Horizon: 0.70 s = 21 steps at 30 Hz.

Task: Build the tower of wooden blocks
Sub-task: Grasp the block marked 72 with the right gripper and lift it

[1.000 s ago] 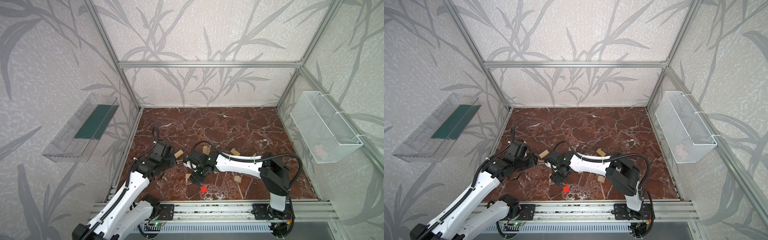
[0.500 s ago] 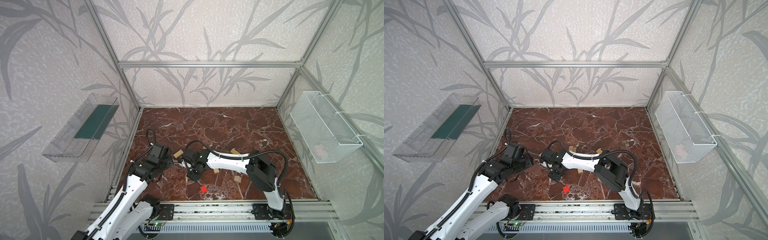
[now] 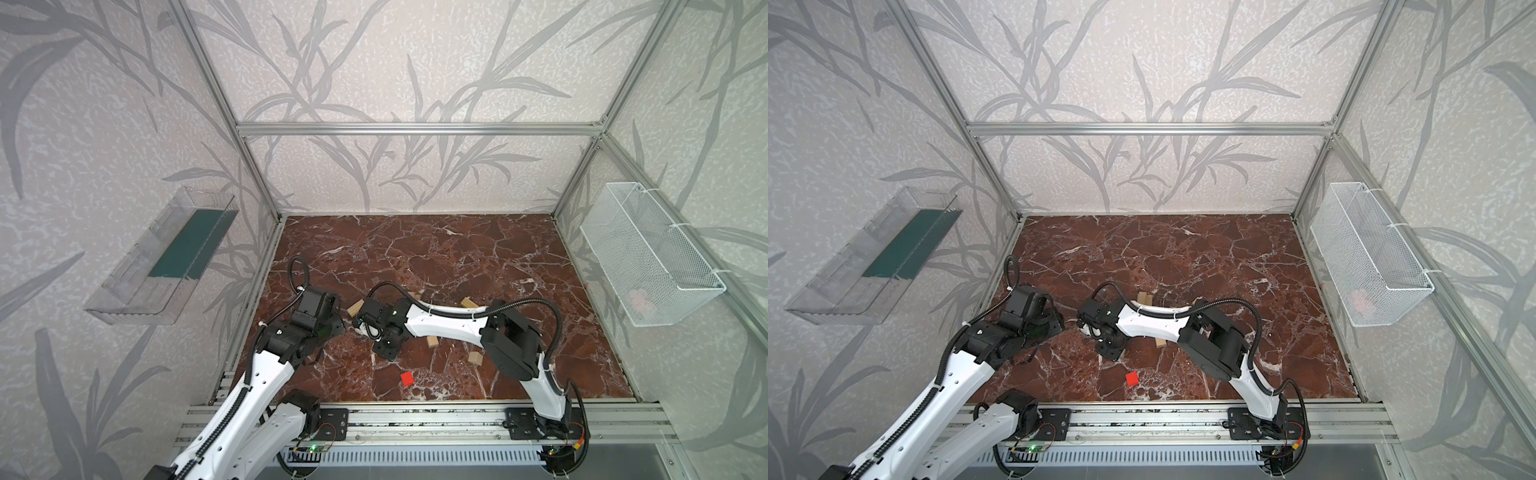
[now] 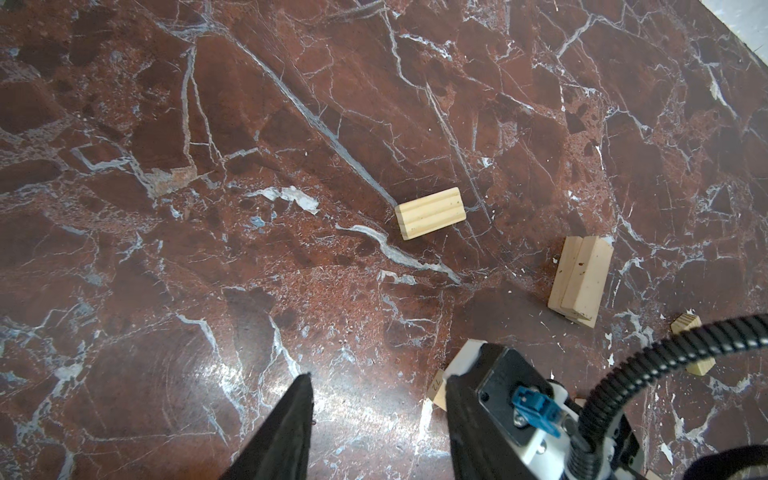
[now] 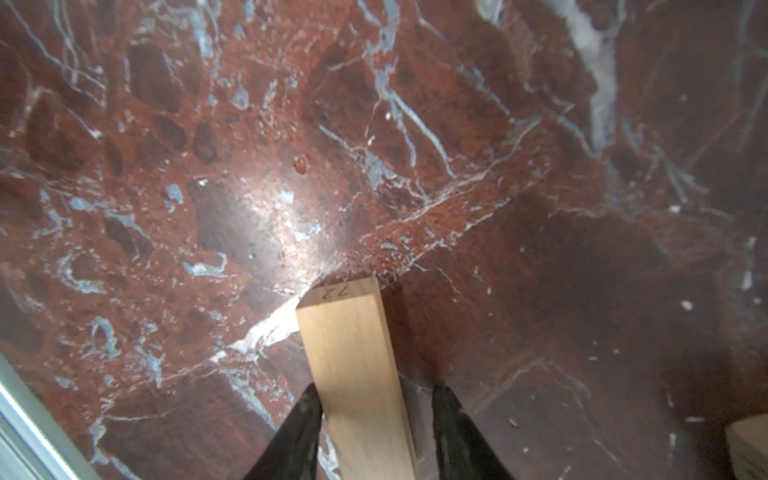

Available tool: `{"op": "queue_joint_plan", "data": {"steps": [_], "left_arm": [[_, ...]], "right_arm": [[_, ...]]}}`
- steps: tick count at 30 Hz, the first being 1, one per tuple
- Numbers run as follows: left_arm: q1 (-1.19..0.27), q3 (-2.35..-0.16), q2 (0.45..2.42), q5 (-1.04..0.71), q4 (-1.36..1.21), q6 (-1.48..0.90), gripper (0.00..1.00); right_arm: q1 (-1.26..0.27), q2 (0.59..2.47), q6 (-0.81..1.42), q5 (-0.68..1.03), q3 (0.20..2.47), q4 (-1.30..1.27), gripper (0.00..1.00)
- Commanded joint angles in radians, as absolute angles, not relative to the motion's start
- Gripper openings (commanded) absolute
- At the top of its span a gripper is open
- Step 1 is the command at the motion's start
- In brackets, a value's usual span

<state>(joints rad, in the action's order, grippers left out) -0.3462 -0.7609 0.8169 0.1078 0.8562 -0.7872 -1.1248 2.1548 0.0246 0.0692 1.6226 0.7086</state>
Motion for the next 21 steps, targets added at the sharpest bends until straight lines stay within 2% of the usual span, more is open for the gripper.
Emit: {"op": "queue_joint_plan", "data": {"steps": [1,11,15,21], "left_arm": [[-0.339,-0.758,0.811,0.13,0.882,-0.805,0.51],[-0.334,-0.751,0.808,0.106,0.867,-0.805,0.51],[-0.332,-0.764,0.806,0.096,0.872,-0.798,0.51],[-0.33,-0.807,0.81,0.061,0.877,-0.769,0.51]], "right_arm": [[-1.121,2.168,0.03,0.063,1.648,0.743,0.4],[-1.121,2.174,0.06,0.057,1.667,0.76,0.25],[-1.113,2.132,0.106,0.073,1.669,0.765,0.2],[-1.062,2.024,0.255,0.121,1.628,0.757,0.16]]}}
